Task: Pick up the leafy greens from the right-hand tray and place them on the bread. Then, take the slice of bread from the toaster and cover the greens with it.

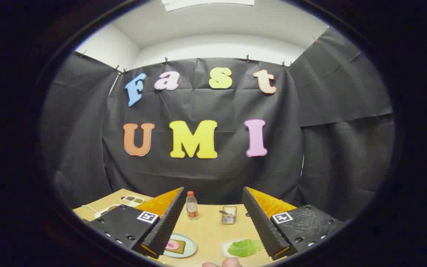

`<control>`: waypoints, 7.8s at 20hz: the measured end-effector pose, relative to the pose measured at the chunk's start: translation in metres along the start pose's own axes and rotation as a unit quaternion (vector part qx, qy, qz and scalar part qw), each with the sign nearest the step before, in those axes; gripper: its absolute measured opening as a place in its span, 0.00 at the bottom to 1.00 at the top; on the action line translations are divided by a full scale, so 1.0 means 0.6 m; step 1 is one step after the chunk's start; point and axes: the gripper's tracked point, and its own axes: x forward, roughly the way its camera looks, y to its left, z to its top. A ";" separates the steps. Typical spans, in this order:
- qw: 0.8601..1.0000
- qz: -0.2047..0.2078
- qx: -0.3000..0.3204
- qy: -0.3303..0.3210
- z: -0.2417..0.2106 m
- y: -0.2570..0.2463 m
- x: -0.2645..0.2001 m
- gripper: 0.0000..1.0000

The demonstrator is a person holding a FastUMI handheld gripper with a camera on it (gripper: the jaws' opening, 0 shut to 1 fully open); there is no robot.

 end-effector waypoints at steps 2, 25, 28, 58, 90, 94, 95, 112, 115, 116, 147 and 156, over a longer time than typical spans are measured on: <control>1.000 -0.003 -0.001 0.000 0.001 -0.007 -0.001 0.95; 0.978 -0.066 0.024 0.198 -0.364 -0.263 0.026 0.95; 0.968 -0.070 0.041 0.237 -0.461 -0.305 0.072 0.95; 0.884 -0.083 0.256 0.382 -0.657 -0.297 0.158 0.15; 0.918 0.034 0.271 0.287 -0.373 0.062 0.141 0.00; 0.908 0.065 0.286 0.300 -0.377 0.208 0.140 0.00; 0.903 0.071 0.293 0.305 -0.383 0.242 0.138 0.00; 0.889 0.007 0.282 0.362 -0.551 0.294 0.146 0.00; 0.891 -0.007 0.268 0.368 -0.559 0.267 0.139 0.02; 0.889 -0.013 0.265 0.372 -0.563 0.260 0.136 0.14; 0.959 0.048 0.033 0.279 -0.371 0.639 0.122 0.95; 0.949 0.017 0.020 0.314 -0.424 0.654 0.158 0.65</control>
